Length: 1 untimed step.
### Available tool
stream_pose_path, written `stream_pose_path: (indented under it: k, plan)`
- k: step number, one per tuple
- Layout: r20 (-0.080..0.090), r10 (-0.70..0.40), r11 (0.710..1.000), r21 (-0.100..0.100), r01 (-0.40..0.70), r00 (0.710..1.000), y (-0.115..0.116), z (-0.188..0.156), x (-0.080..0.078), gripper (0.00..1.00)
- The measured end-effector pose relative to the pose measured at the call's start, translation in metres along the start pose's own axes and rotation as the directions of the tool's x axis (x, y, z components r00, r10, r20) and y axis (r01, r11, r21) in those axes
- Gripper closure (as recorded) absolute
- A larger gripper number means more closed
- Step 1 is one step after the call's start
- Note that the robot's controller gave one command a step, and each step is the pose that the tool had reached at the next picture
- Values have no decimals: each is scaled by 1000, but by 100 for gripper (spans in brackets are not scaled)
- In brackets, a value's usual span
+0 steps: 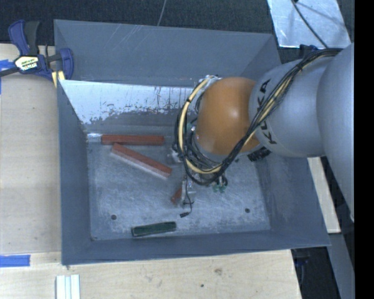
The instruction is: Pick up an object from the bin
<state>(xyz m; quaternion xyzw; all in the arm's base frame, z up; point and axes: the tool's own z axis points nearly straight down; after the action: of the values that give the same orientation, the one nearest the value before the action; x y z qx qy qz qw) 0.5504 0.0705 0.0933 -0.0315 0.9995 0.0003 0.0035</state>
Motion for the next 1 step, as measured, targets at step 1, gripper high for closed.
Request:
stream_pose_path:
  k: [1]
  plan:
    - [-7, 65, 998, 1, -65, 998, 20, 19, -19, 0]
